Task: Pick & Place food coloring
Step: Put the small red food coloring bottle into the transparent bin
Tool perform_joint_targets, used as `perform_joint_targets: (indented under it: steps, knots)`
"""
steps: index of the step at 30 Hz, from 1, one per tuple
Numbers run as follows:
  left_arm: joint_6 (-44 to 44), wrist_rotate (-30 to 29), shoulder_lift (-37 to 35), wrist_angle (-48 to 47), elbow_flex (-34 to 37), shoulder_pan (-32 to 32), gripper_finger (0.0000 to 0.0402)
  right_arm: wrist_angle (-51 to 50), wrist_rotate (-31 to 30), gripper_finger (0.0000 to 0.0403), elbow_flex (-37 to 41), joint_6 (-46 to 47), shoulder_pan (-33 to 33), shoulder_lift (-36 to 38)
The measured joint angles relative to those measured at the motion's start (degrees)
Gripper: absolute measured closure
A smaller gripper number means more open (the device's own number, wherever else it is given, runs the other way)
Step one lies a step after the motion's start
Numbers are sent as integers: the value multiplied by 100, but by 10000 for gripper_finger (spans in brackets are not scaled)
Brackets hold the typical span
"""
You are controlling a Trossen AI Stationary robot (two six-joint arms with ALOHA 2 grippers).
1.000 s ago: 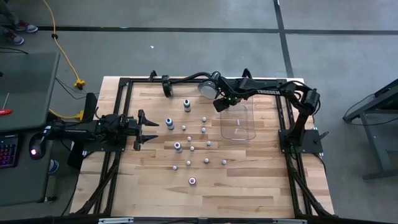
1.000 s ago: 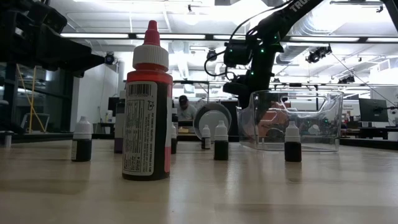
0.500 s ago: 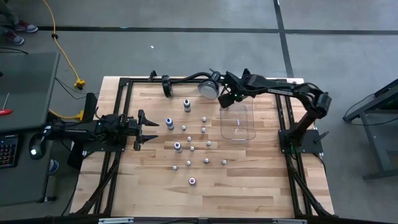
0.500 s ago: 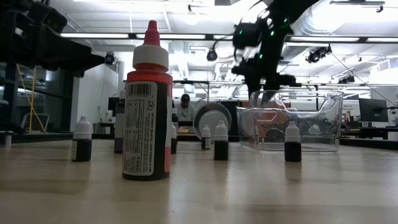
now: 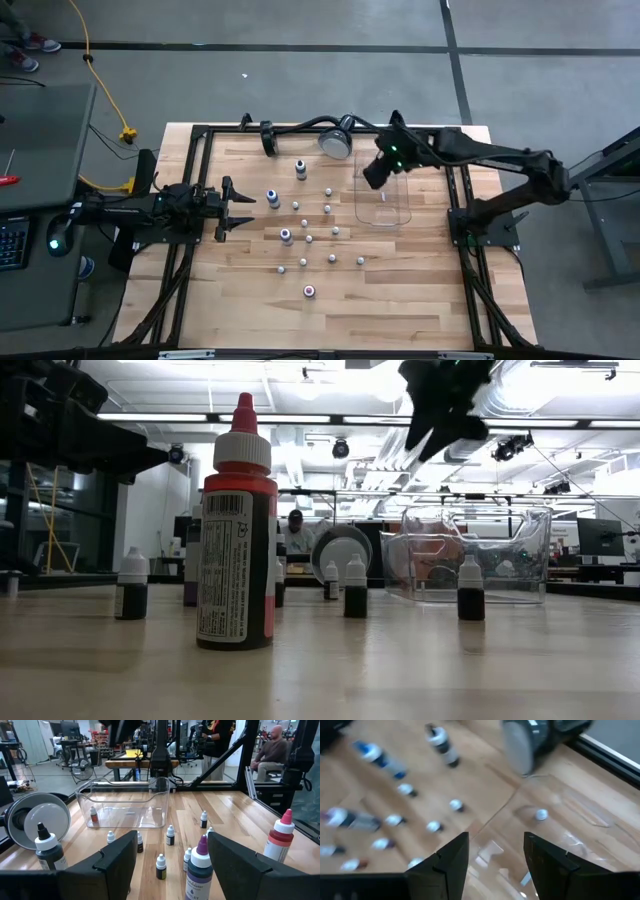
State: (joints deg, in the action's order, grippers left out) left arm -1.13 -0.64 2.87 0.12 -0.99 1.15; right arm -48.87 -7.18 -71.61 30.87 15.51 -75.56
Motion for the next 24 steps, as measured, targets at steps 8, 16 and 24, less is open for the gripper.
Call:
perform_joint_targets:
  steps: [8,16,24]
  knots:
    - [0,0,-2,2,0,-2,163,-53,113,224,0,-514,-816,431]
    - [0,0,0,0,0,-2,163,-327,700,224,0,-1317,-1582,552]
    - [1,0,0,2,1,-1,163,-699,553,224,0,-1949,-2410,279]
